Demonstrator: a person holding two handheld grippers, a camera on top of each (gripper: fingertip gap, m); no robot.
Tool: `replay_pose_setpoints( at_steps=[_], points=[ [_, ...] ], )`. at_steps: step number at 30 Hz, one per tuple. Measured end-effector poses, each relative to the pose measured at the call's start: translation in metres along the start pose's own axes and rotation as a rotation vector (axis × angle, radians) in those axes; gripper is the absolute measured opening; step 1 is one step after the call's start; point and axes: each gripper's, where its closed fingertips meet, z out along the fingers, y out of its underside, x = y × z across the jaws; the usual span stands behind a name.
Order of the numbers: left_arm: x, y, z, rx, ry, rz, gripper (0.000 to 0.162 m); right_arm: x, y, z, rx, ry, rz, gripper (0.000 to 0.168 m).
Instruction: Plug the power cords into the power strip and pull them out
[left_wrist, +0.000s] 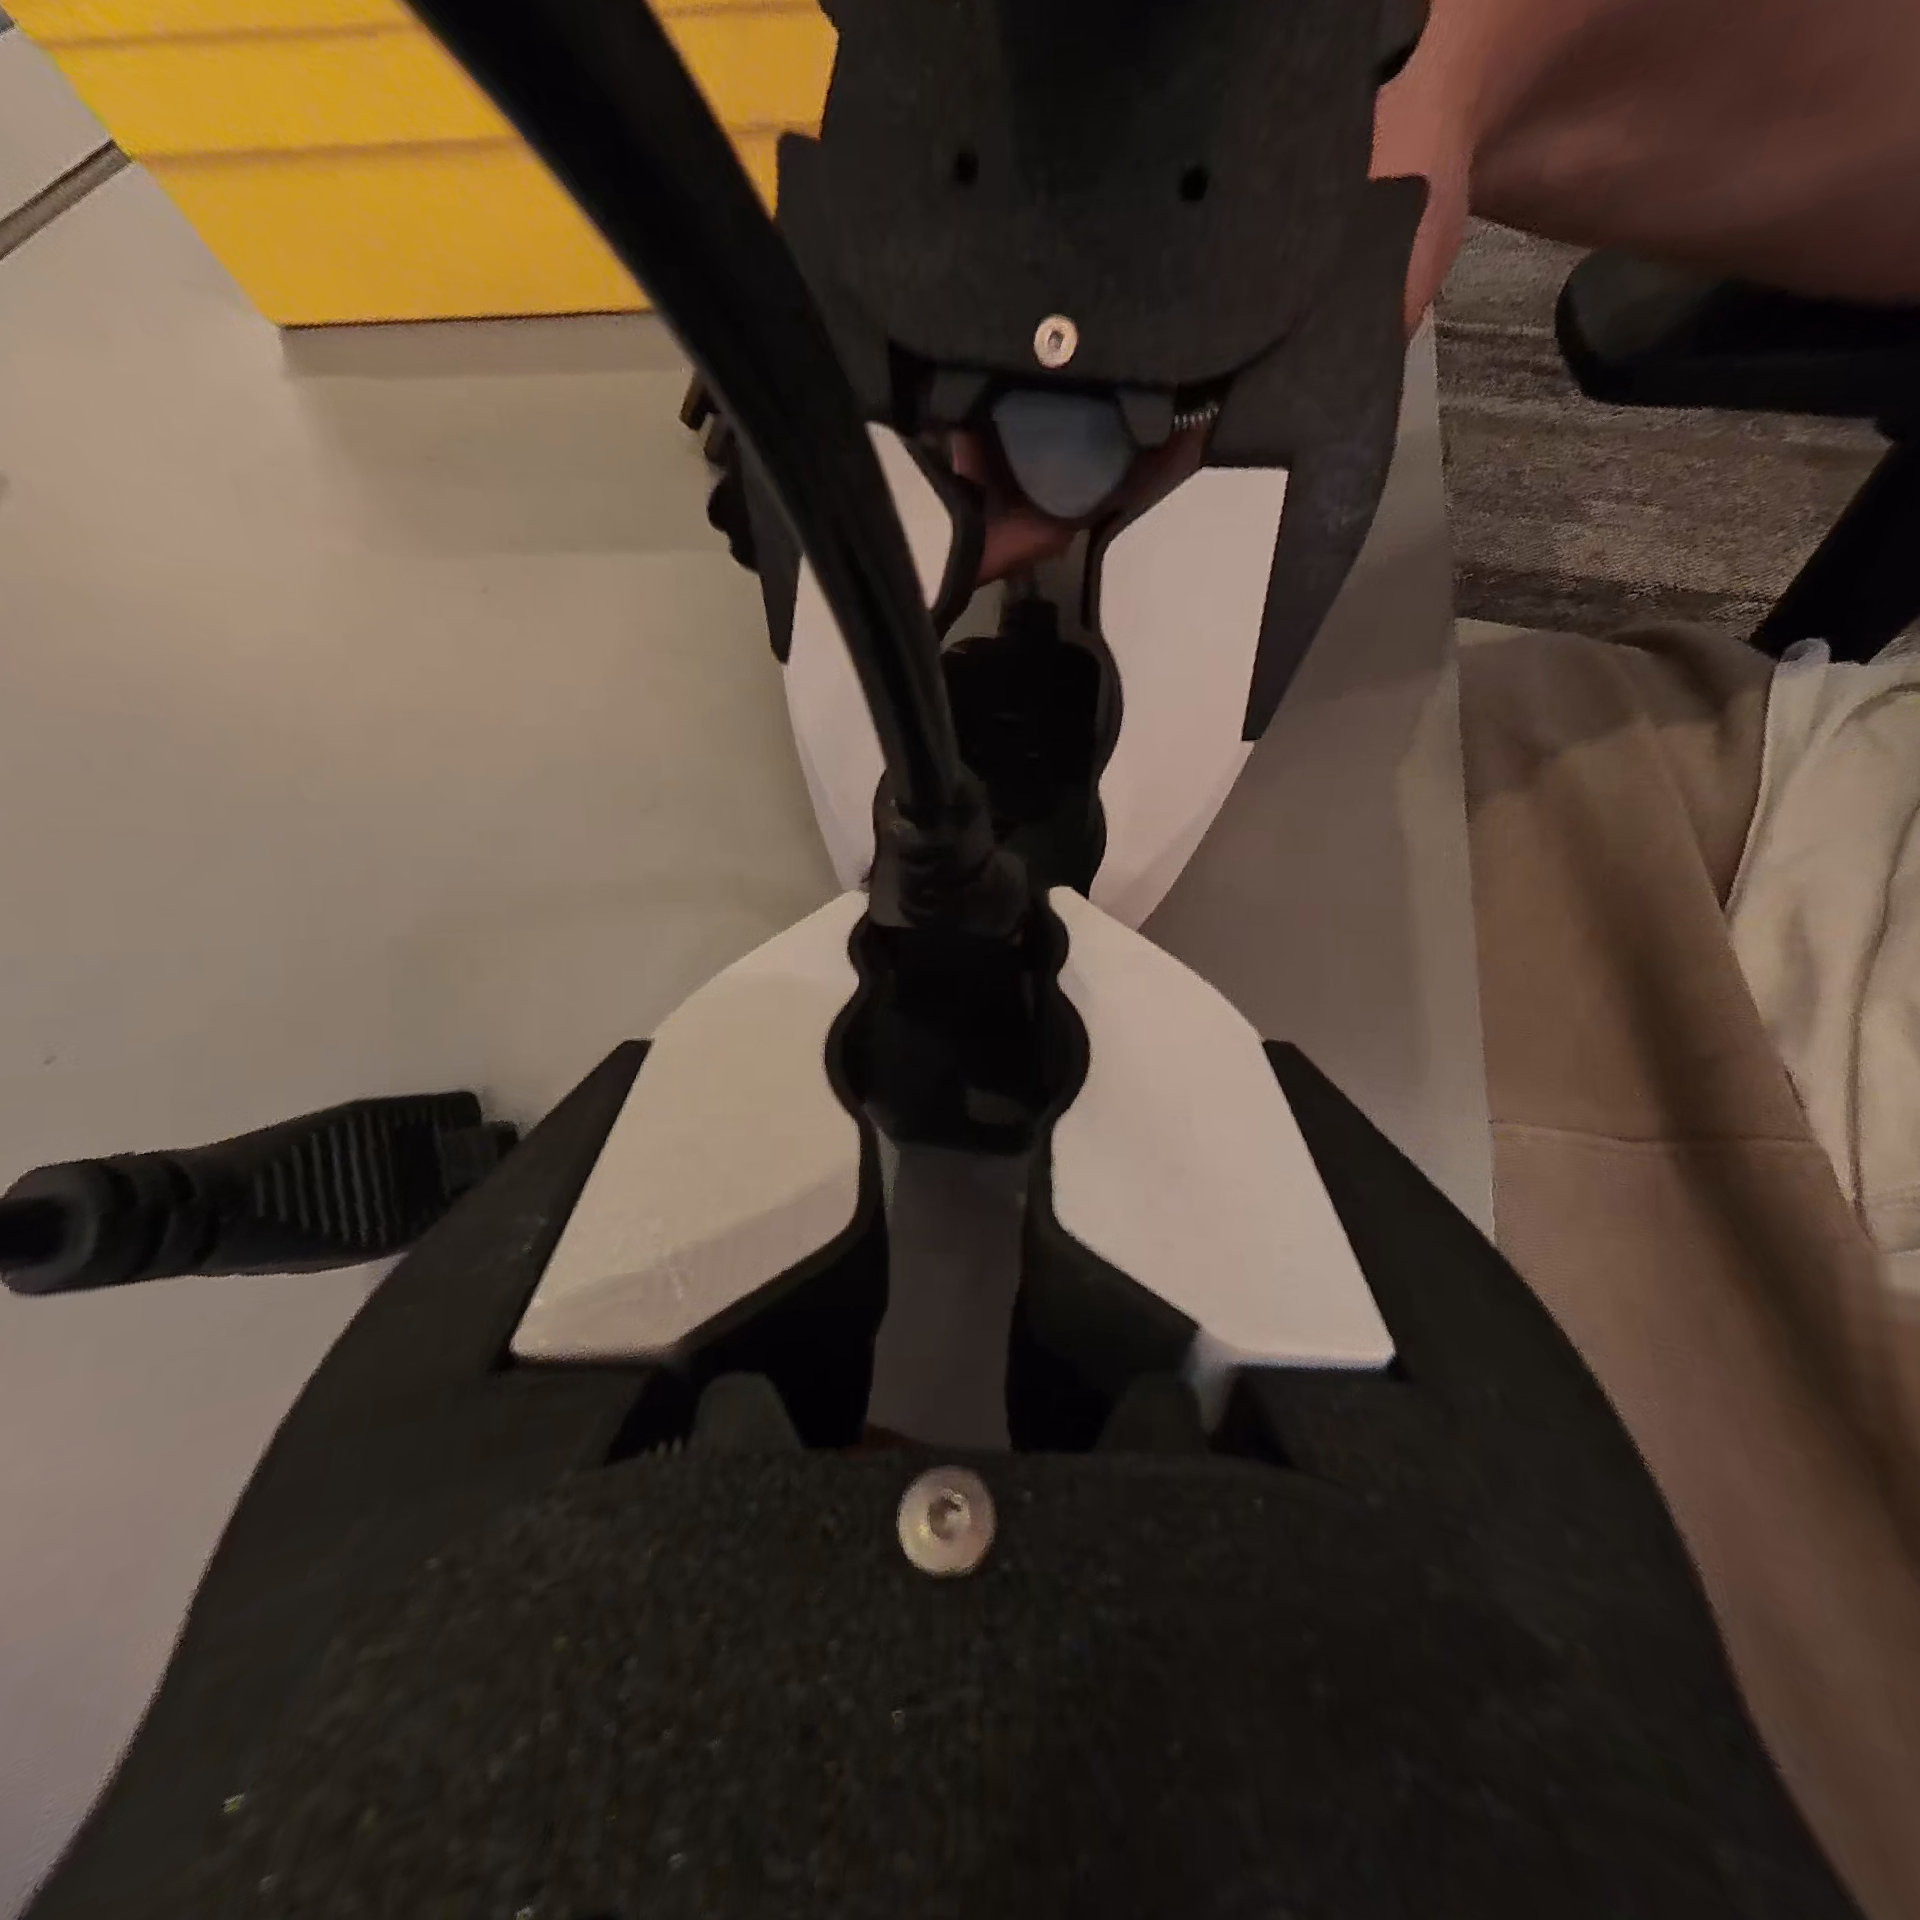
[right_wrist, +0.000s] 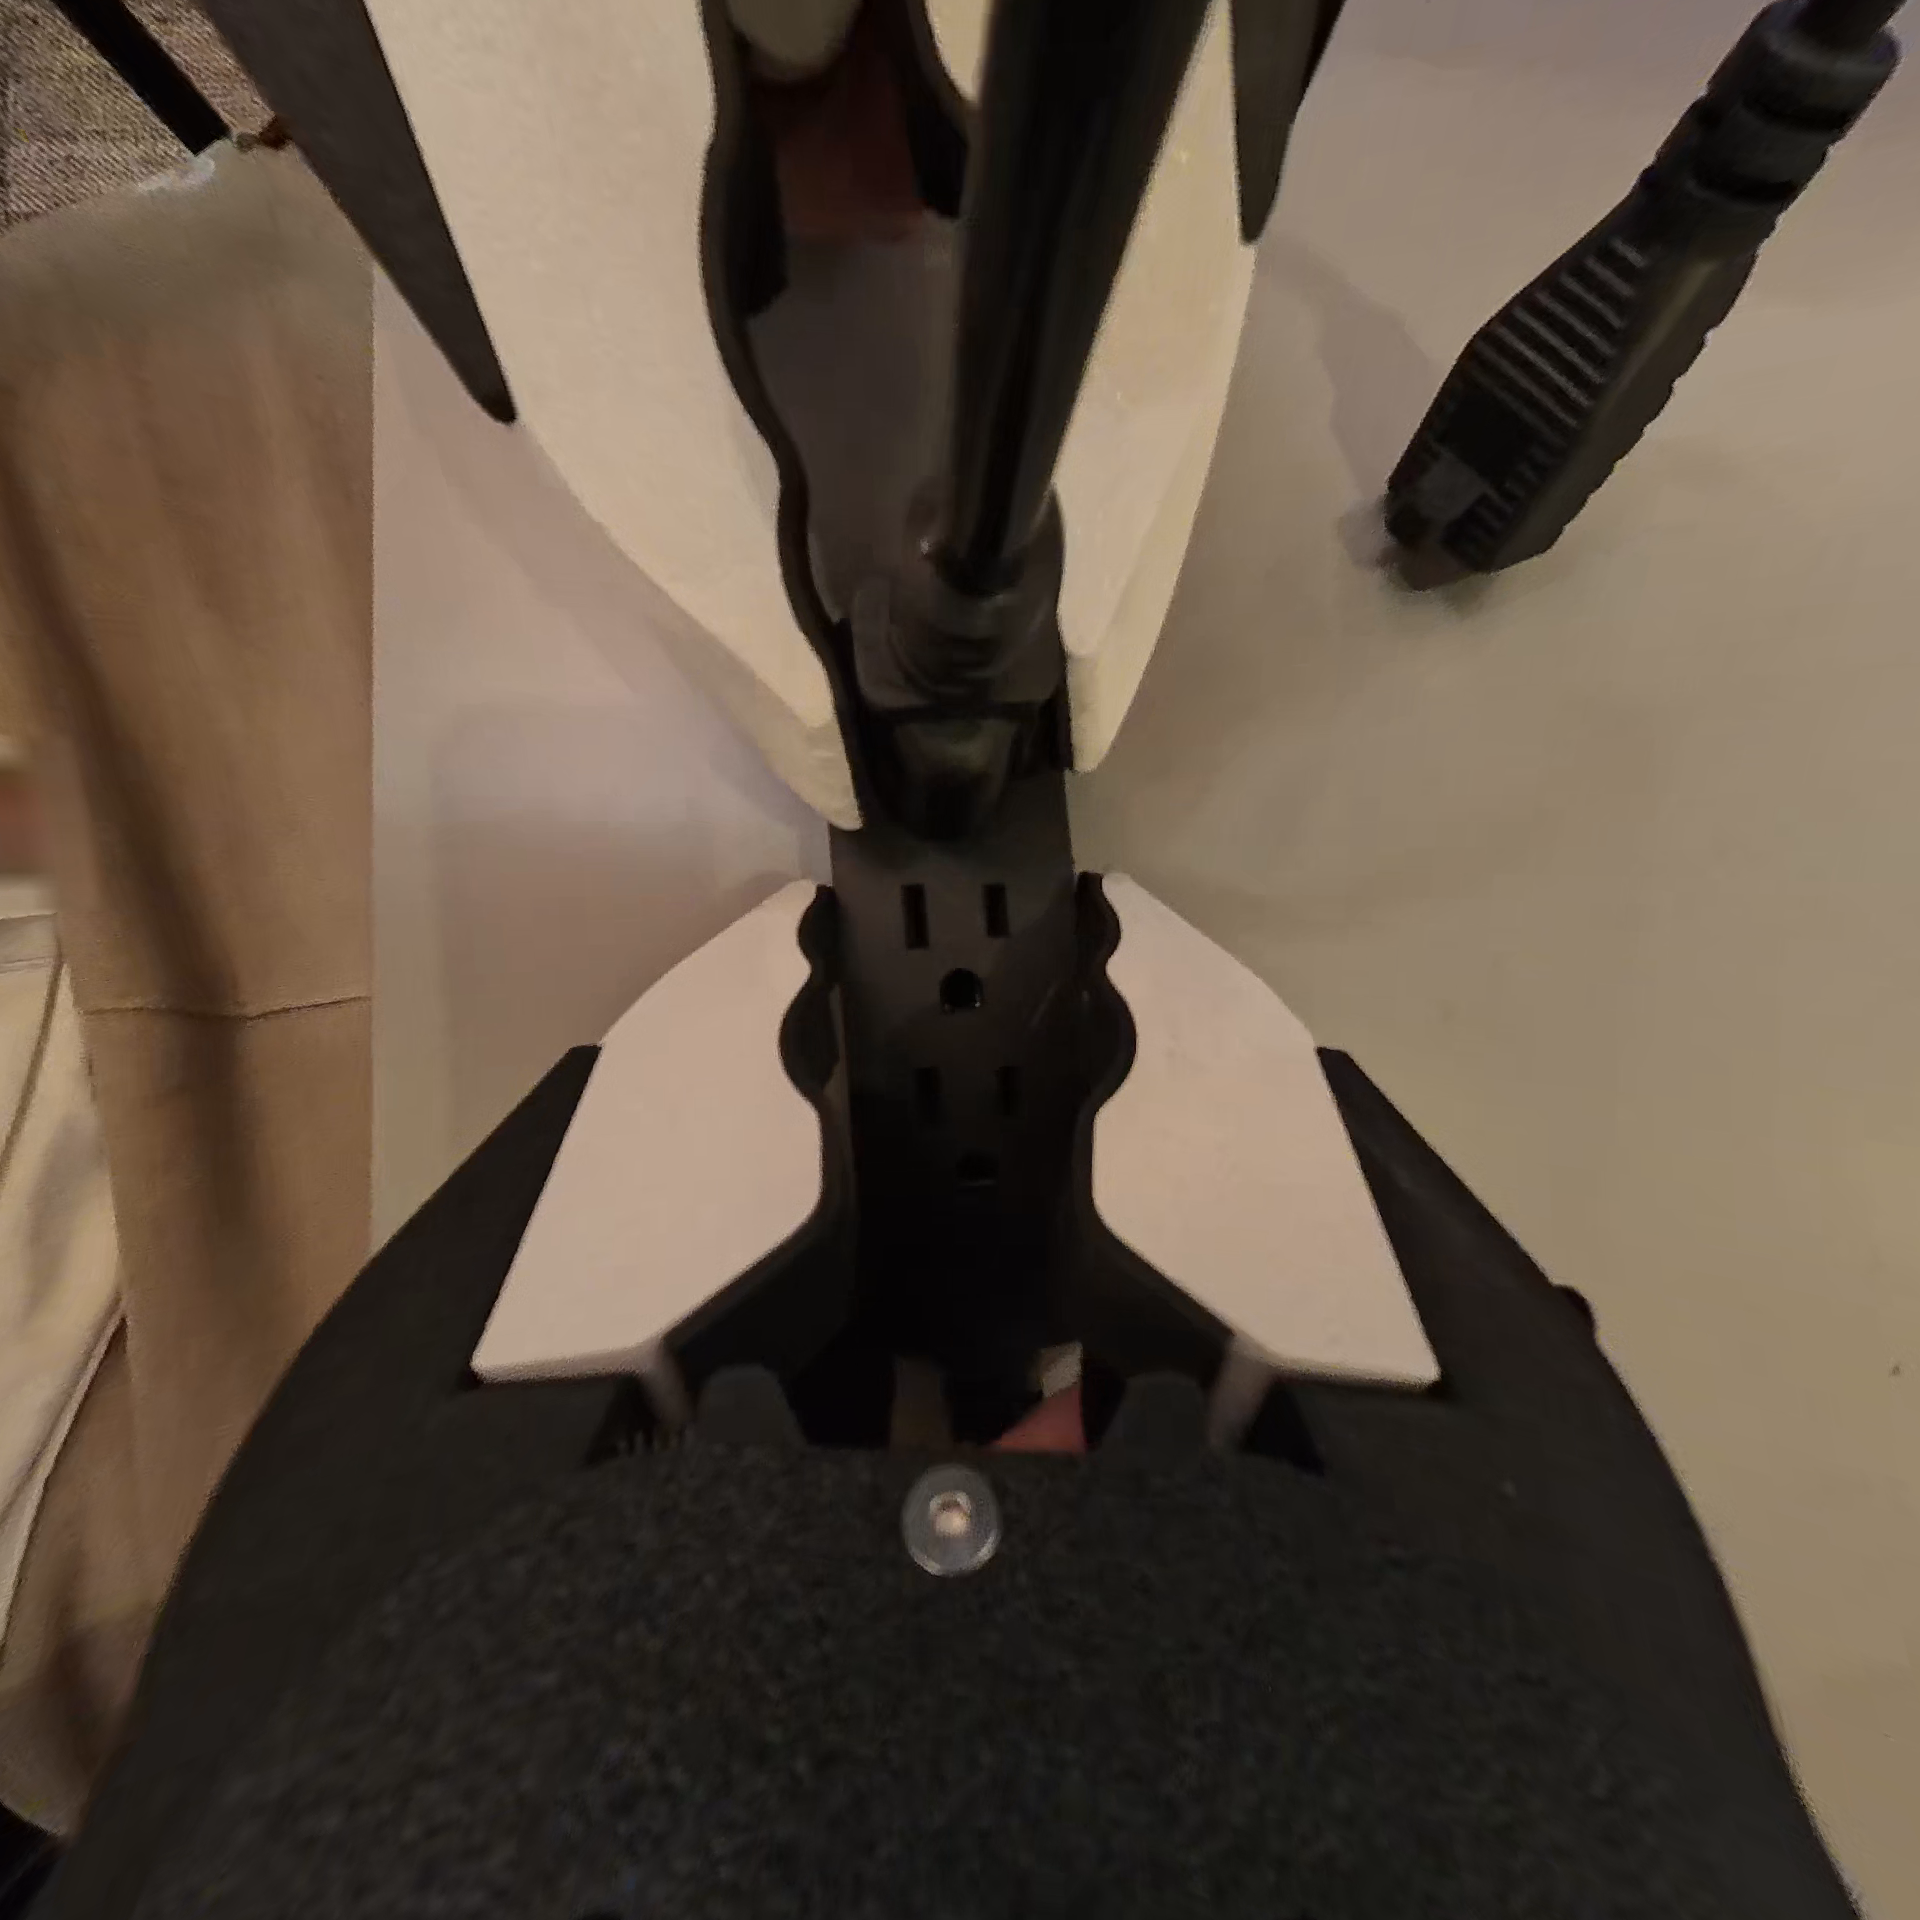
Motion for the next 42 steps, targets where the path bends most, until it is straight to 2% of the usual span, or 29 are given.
replay_pose_setpoints(
  at_steps=[6, 11, 17, 21, 22, 24, 25, 27, 29, 32, 37, 39, 42],
  points=[
    [0.001, -0.005, 0.000, 0.025, 0.004, -0.006, 0.022, -0.001, 0.003, -0.001, -0.027, 0.005, 0.024, 0.046],
    [0.004, -0.012, -0.002, 0.073, 0.051, -0.012, 0.021, -0.003, 0.000, -0.003, 0.016, -0.022, 0.058, 0.046],
    [0.011, -0.005, 0.001, -0.020, -0.006, 0.169, 0.023, -0.006, 0.005, -0.001, -0.010, -0.045, 0.051, 0.046],
    [0.003, -0.007, 0.000, 0.033, 0.058, 0.031, 0.025, -0.005, 0.006, -0.001, -0.014, -0.041, 0.082, 0.046],
    [-0.008, -0.021, -0.009, 0.120, 0.040, -0.055, 0.025, -0.005, 0.006, -0.001, -0.023, -0.036, 0.073, 0.046],
    [-0.063, -0.054, -0.060, 0.348, -0.068, -0.248, 0.024, -0.009, 0.006, -0.001, -0.019, -0.048, 0.087, 0.046],
    [-0.068, -0.062, -0.077, 0.406, -0.077, -0.187, 0.024, -0.008, 0.005, -0.001, -0.017, -0.044, 0.090, 0.046],
    [-0.038, -0.050, -0.061, 0.262, -0.063, -0.018, 0.025, -0.006, 0.002, 0.001, 0.006, -0.036, 0.095, 0.046],
    [-0.020, -0.037, -0.047, 0.148, -0.036, 0.030, 0.025, -0.005, 0.001, 0.001, 0.012, -0.029, 0.097, 0.046],
    [-0.035, -0.050, -0.066, 0.254, -0.056, -0.063, 0.025, -0.002, -0.001, 0.002, 0.014, -0.015, 0.088, 0.045],
    [-0.040, -0.030, -0.061, 0.191, -0.069, -0.137, 0.025, 0.005, -0.003, -0.001, 0.012, 0.038, 0.061, 0.045],
    [-0.039, -0.022, -0.056, 0.158, -0.066, -0.154, 0.024, 0.004, -0.009, -0.008, 0.050, 0.030, 0.075, 0.065],
    [-0.036, -0.025, -0.056, 0.181, -0.051, -0.186, 0.024, 0.006, -0.022, -0.026, 0.153, 0.005, 0.139, 0.065]
  ],
)
